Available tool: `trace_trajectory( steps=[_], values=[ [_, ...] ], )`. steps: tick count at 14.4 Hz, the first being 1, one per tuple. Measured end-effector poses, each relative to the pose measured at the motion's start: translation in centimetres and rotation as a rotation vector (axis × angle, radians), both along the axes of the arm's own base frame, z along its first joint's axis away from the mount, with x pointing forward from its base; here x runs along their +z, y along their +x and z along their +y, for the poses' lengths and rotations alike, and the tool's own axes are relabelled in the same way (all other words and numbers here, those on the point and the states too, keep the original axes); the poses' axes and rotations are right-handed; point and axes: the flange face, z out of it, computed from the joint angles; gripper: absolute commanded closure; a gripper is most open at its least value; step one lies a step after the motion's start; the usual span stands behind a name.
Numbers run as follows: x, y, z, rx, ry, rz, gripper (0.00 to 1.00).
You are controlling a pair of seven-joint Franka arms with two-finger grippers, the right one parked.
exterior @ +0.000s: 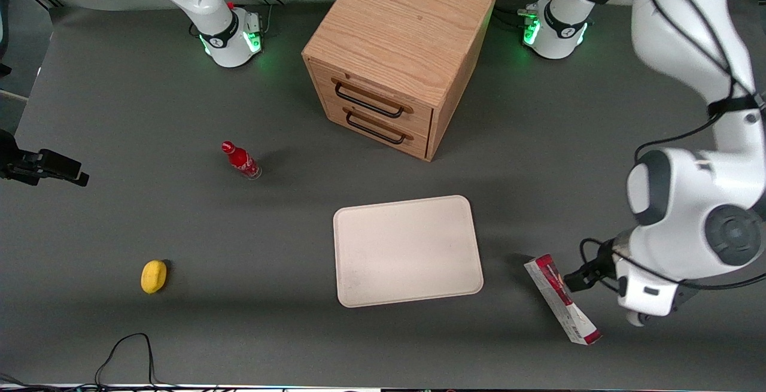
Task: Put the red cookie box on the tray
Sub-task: 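Close the left gripper on the end of the cookie box, then lift the cookie box upright and carry it over the white tray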
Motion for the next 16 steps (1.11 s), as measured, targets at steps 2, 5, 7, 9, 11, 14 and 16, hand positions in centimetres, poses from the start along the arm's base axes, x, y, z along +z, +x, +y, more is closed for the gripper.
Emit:
trace_trajectory(
  steps=[2,5,7,9,11,14,16],
  values=[
    [-5.1,1.2,-0.5,0.006,0.015,-0.038,0.0],
    [-11.5,1.9,-0.2,0.011,0.042,-0.072,0.03],
    [-13.3,1.9,0.4,0.011,0.062,-0.081,0.32],
    [-13.9,1.8,0.7,0.011,0.07,-0.076,0.8],
    [-14.0,1.7,0.8,0.011,0.073,-0.074,1.0],
    [-14.0,1.7,0.8,0.011,0.074,-0.074,1.0],
    [-13.8,1.8,0.8,0.011,0.076,-0.078,1.0]
  ],
)
